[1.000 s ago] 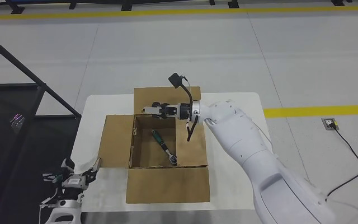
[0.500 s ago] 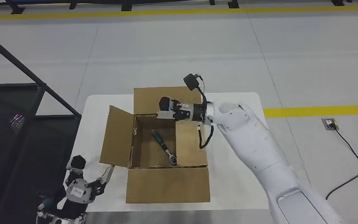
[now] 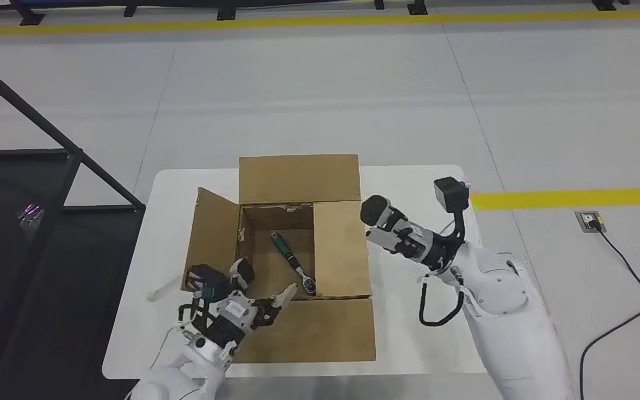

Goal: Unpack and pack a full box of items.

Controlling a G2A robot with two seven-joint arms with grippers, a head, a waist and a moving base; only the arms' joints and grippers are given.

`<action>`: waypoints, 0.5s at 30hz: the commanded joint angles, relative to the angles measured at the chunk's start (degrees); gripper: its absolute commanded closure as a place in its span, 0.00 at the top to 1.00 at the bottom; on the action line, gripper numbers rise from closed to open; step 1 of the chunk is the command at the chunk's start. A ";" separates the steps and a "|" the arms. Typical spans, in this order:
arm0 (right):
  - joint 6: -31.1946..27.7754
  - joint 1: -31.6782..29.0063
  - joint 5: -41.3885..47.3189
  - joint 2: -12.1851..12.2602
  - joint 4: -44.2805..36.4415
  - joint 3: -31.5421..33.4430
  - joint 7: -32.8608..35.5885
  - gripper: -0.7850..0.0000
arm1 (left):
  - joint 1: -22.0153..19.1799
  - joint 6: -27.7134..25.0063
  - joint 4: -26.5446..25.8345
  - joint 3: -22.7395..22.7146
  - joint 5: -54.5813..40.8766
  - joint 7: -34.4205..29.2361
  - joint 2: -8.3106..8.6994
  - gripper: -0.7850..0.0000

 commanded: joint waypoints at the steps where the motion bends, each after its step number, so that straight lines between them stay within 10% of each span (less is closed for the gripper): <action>1: 0.79 -0.56 -0.03 0.15 -0.46 0.30 0.54 1.00 | -0.43 0.20 0.26 0.18 -0.78 -1.00 -0.02 1.00; 15: 1.68 -0.92 -0.49 0.17 -1.84 -0.41 -0.31 1.00 | -2.09 0.87 2.60 0.11 -8.19 -4.29 -0.19 1.00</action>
